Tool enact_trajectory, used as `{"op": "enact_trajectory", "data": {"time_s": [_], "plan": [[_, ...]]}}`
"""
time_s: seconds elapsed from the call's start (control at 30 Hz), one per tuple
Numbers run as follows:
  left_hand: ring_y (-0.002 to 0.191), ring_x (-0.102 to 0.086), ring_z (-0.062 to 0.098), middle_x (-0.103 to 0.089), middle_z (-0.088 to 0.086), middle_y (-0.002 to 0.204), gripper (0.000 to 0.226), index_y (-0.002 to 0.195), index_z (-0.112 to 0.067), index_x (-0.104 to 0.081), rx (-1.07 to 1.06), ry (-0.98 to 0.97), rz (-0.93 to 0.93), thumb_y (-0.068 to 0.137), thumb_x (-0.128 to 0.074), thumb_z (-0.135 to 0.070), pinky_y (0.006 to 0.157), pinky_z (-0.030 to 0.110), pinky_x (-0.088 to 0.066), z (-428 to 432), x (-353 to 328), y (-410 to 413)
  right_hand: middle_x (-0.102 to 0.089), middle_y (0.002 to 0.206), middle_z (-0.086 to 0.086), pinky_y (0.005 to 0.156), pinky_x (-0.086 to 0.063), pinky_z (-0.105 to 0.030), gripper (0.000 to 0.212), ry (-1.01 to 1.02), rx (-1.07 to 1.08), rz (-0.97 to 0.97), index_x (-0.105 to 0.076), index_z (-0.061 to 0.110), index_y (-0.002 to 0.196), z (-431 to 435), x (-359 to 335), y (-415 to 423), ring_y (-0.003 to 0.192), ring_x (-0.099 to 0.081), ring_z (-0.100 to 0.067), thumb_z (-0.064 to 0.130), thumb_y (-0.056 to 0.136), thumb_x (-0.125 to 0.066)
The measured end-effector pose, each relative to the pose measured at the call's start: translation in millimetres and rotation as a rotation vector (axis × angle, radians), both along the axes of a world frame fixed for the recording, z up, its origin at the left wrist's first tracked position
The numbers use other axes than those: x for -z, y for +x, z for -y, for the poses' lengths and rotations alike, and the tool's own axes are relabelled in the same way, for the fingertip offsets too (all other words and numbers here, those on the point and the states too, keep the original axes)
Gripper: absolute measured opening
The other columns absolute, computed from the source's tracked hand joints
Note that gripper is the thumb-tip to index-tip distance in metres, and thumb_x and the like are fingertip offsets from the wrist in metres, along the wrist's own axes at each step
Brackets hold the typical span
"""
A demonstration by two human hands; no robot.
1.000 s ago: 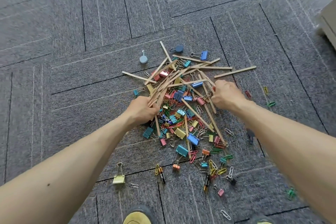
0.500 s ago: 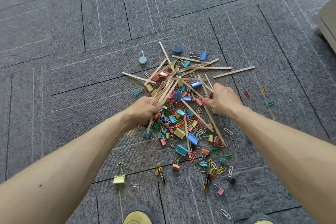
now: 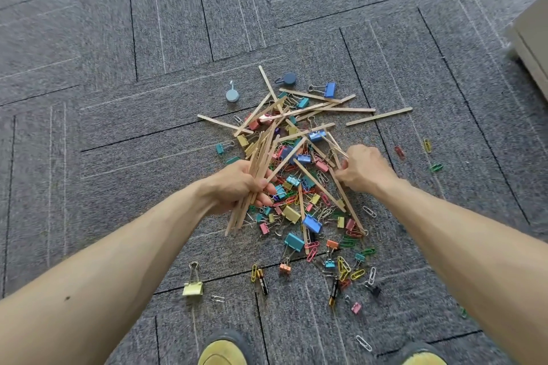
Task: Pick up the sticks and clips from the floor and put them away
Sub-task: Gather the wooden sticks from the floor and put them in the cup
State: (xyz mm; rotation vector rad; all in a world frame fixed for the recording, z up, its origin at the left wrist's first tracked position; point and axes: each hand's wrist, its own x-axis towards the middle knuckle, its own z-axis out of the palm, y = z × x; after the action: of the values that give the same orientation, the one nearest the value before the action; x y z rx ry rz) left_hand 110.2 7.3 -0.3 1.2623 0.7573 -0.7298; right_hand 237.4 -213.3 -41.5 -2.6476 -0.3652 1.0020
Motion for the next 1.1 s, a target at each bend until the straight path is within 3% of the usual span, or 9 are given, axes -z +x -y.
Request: {"op": "enact_trajectory", "data": {"time_s": [0.1,0.2,0.27,0.37,0.43,0.6,0.8,0.93,1.1], "plan": [[0.064,-0.060,0.017,-0.062,0.011,0.085,0.022,0.118,-0.005,-0.044,-0.004,-0.045,-0.008,0.098,-0.041,0.004,0.063,0.030,-0.053,5.3,2.1,-0.7,-0.059,0.087,-0.005,0.072,-0.054,-0.034,0.023,0.032,0.023,0.049,-0.051,0.011,0.097,3.0,5.1,-0.6,0.075,-0.059,-0.017,0.029,0.093,-0.064],[0.057,-0.050,0.014,-0.055,0.003,0.068,0.016,0.113,-0.004,-0.045,-0.010,0.012,-0.022,0.099,-0.042,0.000,0.061,0.032,-0.046,9.5,9.3,-1.1,-0.062,0.083,-0.006,0.065,-0.052,-0.028,0.016,0.029,-0.040,0.045,-0.057,0.008,0.094,0.8,9.2,-0.4,0.069,-0.060,-0.015,0.023,0.097,-0.058],[0.051,-0.041,0.011,-0.047,-0.003,0.061,0.011,0.101,-0.006,-0.047,-0.049,0.071,-0.032,0.102,-0.046,-0.017,0.054,0.028,-0.041,11.7,12.6,-0.5,-0.063,0.078,-0.007,0.058,-0.049,-0.024,0.016,0.029,-0.057,0.019,-0.058,0.007,0.087,-2.4,7.5,1.7,0.063,-0.060,-0.015,0.019,0.098,-0.057],[0.047,-0.033,0.010,-0.038,-0.006,0.056,0.041,0.078,-0.015,-0.041,0.003,0.156,-0.020,0.093,-0.047,-0.053,0.044,0.025,-0.036,13.3,11.6,4.2,-0.061,0.073,-0.006,0.057,-0.047,-0.026,0.020,-0.010,-0.090,0.000,-0.053,0.009,0.076,-3.1,-2.7,3.5,0.060,-0.058,-0.015,0.013,0.093,-0.061],[0.046,-0.034,0.011,-0.039,-0.006,0.055,0.048,0.071,-0.016,-0.038,0.055,0.213,0.007,0.086,-0.047,-0.062,0.045,0.025,-0.036,15.0,10.7,6.3,-0.061,0.070,-0.006,0.059,-0.049,-0.028,0.022,-0.070,-0.119,0.024,-0.053,0.009,0.072,0.9,-6.8,0.5,0.057,-0.058,-0.016,0.011,0.092,-0.062],[0.051,-0.048,0.009,-0.054,0.000,0.065,0.028,0.086,-0.010,-0.050,-0.045,0.225,0.095,0.100,-0.045,-0.034,0.055,0.025,-0.044,22.0,9.8,12.9,-0.058,0.070,-0.004,0.052,-0.040,-0.026,0.022,-0.126,-0.133,-0.015,-0.053,0.010,0.069,18.4,-12.8,-2.2,0.056,-0.051,-0.017,0.010,0.090,-0.046],[0.052,-0.050,0.009,-0.062,0.003,0.072,0.015,0.108,-0.007,-0.055,-0.075,0.320,0.167,0.103,-0.041,-0.007,0.051,0.023,-0.044,30.6,3.7,27.8,-0.042,0.057,0.001,0.047,-0.030,-0.021,0.023,-0.054,-0.078,-0.093,-0.041,0.017,0.062,34.8,-12.0,2.4,0.048,-0.036,-0.013,0.011,0.084,-0.041],[0.056,-0.043,0.010,-0.053,0.004,0.076,0.016,0.100,-0.009,-0.057,-0.071,0.399,0.193,0.103,-0.040,-0.008,0.050,0.025,-0.039,36.5,2.9,36.9,-0.038,0.057,0.002,0.051,-0.031,-0.023,0.022,-0.014,-0.112,-0.120,-0.039,0.019,0.064,35.3,-13.4,-0.8,0.051,-0.033,-0.014,0.016,0.085,-0.043],[0.051,-0.034,0.011,-0.041,-0.002,0.065,0.026,0.100,-0.009,-0.058,-0.064,0.452,0.161,0.104,-0.043,-0.030,0.048,0.028,-0.033,36.8,8.8,41.5,-0.044,0.059,0.002,0.050,-0.034,-0.025,0.032,0.026,-0.144,-0.078,-0.044,0.016,0.065,33.7,-11.2,-2.8,0.050,-0.036,-0.015,0.027,0.095,-0.046]]}}
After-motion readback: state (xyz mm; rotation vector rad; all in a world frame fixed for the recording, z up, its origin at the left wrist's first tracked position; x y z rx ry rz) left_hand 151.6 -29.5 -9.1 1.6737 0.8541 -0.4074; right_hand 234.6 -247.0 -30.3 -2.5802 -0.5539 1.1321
